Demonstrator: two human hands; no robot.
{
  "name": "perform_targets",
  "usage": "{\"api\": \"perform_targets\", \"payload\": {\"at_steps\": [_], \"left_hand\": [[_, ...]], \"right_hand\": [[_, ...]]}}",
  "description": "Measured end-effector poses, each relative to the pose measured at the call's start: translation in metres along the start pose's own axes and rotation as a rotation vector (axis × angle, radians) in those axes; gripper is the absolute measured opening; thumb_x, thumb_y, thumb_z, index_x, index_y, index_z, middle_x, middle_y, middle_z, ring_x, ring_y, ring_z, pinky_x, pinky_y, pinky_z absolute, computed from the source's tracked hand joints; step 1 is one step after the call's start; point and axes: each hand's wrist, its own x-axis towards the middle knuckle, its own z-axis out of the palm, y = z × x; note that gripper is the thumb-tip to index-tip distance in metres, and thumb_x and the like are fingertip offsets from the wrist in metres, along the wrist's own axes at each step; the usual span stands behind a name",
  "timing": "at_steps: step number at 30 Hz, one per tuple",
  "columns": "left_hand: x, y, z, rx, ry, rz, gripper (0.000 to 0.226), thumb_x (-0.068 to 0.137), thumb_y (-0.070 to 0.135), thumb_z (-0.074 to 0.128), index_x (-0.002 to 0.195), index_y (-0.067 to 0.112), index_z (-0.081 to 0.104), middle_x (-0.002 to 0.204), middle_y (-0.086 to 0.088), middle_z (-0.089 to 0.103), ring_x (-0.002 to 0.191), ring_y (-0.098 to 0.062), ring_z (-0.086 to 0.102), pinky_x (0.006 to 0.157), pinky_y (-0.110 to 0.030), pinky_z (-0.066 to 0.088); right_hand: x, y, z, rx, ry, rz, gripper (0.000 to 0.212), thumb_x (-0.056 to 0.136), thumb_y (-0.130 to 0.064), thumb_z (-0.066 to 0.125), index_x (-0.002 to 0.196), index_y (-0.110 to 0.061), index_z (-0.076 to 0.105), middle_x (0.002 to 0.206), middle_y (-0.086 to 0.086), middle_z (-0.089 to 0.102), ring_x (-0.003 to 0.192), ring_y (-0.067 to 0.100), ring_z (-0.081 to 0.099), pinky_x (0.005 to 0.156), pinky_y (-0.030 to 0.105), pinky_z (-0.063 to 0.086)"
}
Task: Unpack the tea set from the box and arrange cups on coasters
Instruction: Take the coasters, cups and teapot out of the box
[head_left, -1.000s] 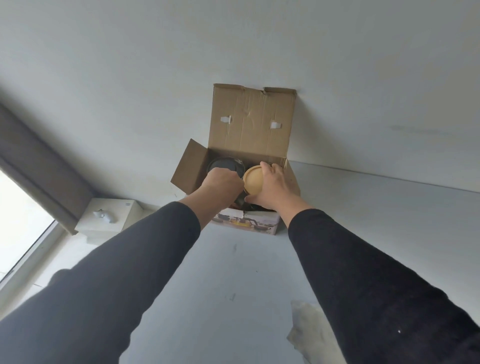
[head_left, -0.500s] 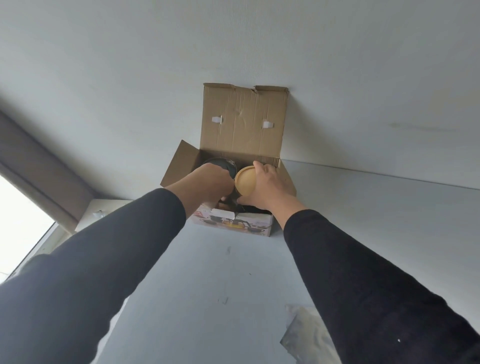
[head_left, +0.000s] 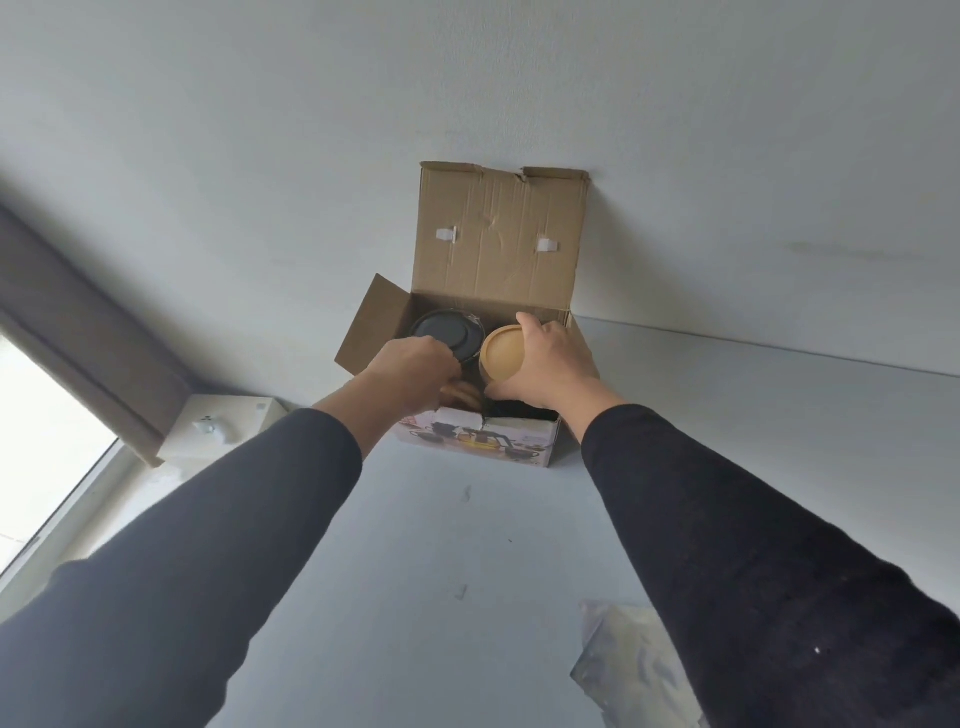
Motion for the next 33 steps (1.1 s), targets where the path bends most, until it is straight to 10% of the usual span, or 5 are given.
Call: {"api": "perform_targets", "payload": {"at_steps": [7, 17, 33], "left_hand": [[-0.017, -0.019, -0.038, -0.365, 0.112, -0.049, 0.04, 0.087, 0.041, 0.063, 0.121, 0.019, 0.064, 0.114, -0.001, 0.062, 0.105, -0.017, 0.056, 0.084, -0.026, 0.044], [-0.008, 0.028, -0.088, -0.805, 0.252, -0.147, 0.032, 0.096, 0.03, 0.052, 0.112, 0.004, 0.061, 0.102, -0.011, 0.066, 0.081, -0.024, 0.061, 0.072, -0.033, 0.054], [0.133, 0.258, -0.069, -0.997, -0.04, -0.282, 0.043, 0.097, 0.034, 0.047, 0.11, -0.004, 0.063, 0.106, -0.021, 0.067, 0.099, -0.035, 0.064, 0.087, -0.039, 0.054]], "right_hand": [[-0.021, -0.011, -0.04, 0.071, 0.143, 0.048, 0.106, 0.065, -0.054, 0.077, 0.147, -0.021, 0.019, 0.142, 0.012, 0.036, 0.129, 0.031, 0.034, 0.099, 0.04, 0.038], [-0.084, 0.017, -0.096, 0.032, 0.314, 0.216, 0.105, 0.066, -0.054, 0.076, 0.147, -0.019, 0.019, 0.136, 0.014, 0.038, 0.126, 0.031, 0.033, 0.097, 0.039, 0.038], [-0.112, 0.263, -0.118, -0.021, 0.226, 0.537, 0.099, 0.066, -0.047, 0.076, 0.143, -0.019, 0.021, 0.134, 0.014, 0.037, 0.123, 0.032, 0.032, 0.094, 0.039, 0.041]]}}
